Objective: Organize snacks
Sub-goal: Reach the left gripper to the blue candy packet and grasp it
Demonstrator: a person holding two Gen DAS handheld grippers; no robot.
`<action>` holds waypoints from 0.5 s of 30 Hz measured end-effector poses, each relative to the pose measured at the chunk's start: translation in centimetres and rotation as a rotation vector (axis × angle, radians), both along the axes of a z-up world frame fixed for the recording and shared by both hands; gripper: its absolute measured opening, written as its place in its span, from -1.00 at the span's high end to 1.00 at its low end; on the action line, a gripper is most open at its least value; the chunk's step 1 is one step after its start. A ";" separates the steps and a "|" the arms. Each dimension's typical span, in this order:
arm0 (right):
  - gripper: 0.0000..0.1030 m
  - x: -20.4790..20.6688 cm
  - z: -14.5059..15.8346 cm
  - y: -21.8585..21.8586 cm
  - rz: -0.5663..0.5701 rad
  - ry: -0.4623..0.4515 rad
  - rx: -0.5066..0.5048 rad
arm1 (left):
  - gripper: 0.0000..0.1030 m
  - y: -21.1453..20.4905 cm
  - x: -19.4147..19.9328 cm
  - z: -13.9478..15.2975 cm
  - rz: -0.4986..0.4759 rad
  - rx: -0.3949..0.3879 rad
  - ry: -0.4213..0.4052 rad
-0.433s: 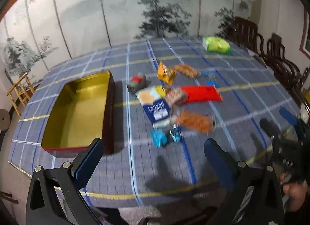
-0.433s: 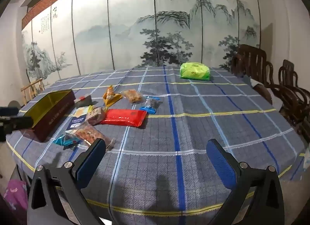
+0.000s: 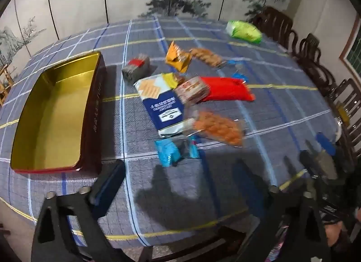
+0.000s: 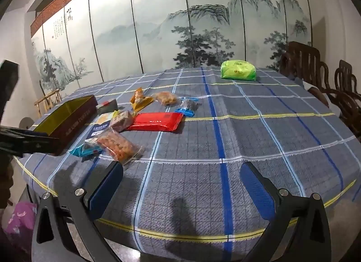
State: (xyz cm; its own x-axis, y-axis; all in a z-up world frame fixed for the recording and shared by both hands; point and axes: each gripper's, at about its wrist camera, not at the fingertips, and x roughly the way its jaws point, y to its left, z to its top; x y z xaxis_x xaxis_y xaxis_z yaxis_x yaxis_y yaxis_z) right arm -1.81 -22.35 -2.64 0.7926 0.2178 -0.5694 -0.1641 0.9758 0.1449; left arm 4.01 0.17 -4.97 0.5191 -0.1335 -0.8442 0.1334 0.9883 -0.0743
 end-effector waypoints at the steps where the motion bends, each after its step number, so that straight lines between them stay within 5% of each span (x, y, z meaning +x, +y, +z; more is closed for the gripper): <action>1: -1.00 0.1 -0.2 -0.1 -0.002 0.005 0.004 | -0.56 -0.1 0.2 -0.4 -0.004 0.016 0.013; 15: -1.00 0.9 -1.2 -0.4 -0.003 0.047 0.032 | -0.02 0.6 4.2 -3.4 0.005 -0.008 0.126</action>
